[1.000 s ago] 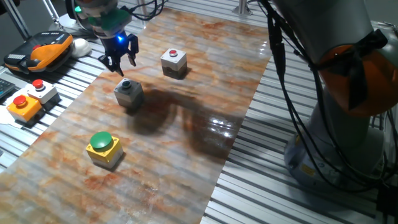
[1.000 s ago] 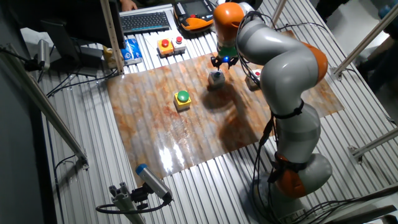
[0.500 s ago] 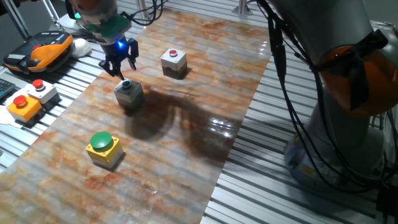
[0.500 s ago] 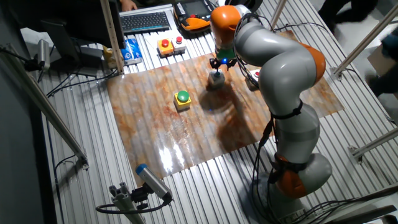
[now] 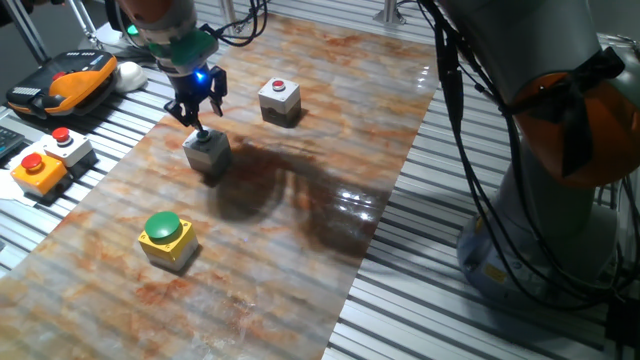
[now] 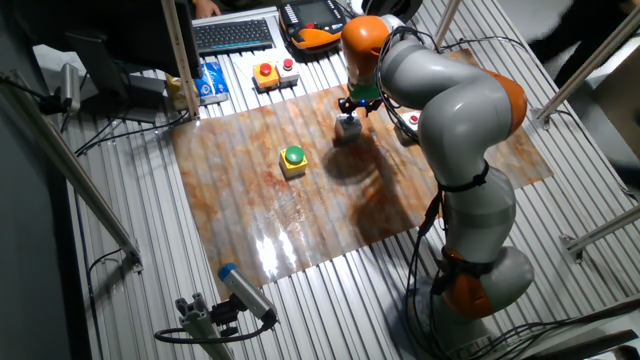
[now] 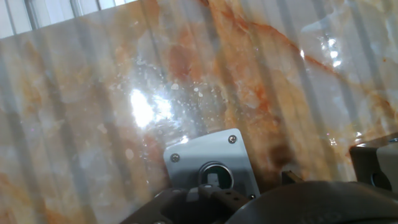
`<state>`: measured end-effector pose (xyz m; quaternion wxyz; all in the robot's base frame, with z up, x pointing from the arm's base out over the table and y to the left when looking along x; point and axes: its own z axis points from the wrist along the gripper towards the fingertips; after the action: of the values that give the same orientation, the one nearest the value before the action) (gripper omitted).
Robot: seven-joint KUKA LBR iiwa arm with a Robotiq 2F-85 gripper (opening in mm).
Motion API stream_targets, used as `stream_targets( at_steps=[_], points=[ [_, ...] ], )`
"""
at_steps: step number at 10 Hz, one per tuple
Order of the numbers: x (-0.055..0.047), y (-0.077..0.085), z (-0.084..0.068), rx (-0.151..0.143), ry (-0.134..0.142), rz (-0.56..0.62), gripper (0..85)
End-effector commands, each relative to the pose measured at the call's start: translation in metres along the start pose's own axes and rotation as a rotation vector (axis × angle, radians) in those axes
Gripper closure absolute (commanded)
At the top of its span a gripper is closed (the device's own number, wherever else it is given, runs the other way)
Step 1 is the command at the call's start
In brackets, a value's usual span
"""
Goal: Press three buttons from left to right in sequence
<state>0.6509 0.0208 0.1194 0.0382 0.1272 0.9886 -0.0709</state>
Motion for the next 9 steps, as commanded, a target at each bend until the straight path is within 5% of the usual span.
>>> stream_targets(
  at_steps=[1, 9],
  points=[
    [0.0, 0.0, 0.001, -0.003, 0.001, -0.002, 34.0],
    [0.0, -0.006, 0.016, -0.019, -0.009, -0.008, 34.0]
  ],
)
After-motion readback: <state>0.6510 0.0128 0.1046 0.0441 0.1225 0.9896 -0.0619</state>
